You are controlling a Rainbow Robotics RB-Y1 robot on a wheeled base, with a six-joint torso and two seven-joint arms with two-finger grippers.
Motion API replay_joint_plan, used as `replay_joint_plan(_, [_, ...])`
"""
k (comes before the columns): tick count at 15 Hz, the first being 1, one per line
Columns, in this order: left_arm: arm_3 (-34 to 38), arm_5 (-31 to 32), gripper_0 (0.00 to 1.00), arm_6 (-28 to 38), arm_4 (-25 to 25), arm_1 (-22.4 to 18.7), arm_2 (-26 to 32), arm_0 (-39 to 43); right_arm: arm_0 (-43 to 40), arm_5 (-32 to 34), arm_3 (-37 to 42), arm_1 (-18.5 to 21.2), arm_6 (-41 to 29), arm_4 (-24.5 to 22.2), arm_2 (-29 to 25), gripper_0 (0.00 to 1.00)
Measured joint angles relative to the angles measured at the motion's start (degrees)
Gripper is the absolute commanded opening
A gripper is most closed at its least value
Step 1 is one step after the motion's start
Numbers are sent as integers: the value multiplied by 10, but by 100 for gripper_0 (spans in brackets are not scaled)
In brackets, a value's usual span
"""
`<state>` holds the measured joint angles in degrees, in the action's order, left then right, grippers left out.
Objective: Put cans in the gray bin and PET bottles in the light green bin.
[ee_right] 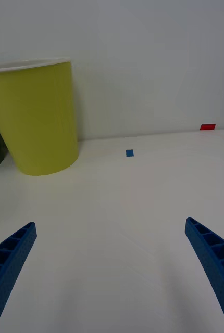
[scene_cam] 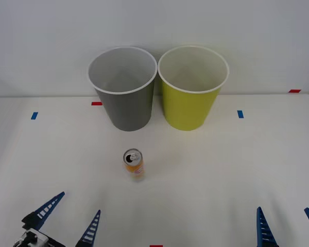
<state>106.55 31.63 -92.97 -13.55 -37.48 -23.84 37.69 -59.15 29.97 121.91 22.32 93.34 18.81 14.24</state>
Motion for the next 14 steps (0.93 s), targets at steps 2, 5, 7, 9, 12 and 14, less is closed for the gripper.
replay_joint_plan(2, [-17,1,100,1,-10,-9,-20,-36,0,0,0,0,0,0,0,99])
replay_joint_plan(5, [-42,0,100,2,-25,-20,-48,-95,0,0,0,0,0,0,0,99])
replay_joint_plan(7, [-58,0,100,2,-34,-22,-67,-129,0,0,0,0,0,0,0,99])
replay_joint_plan(9, [-73,0,100,3,-43,-22,-85,-160,0,0,0,0,0,0,0,99])
replay_joint_plan(12, [-88,-4,100,3,-58,-23,-108,-199,0,0,0,0,0,0,0,99])
replay_joint_plan(14, [-89,-11,100,3,-63,-24,-118,-213,0,0,0,0,0,0,0,99])
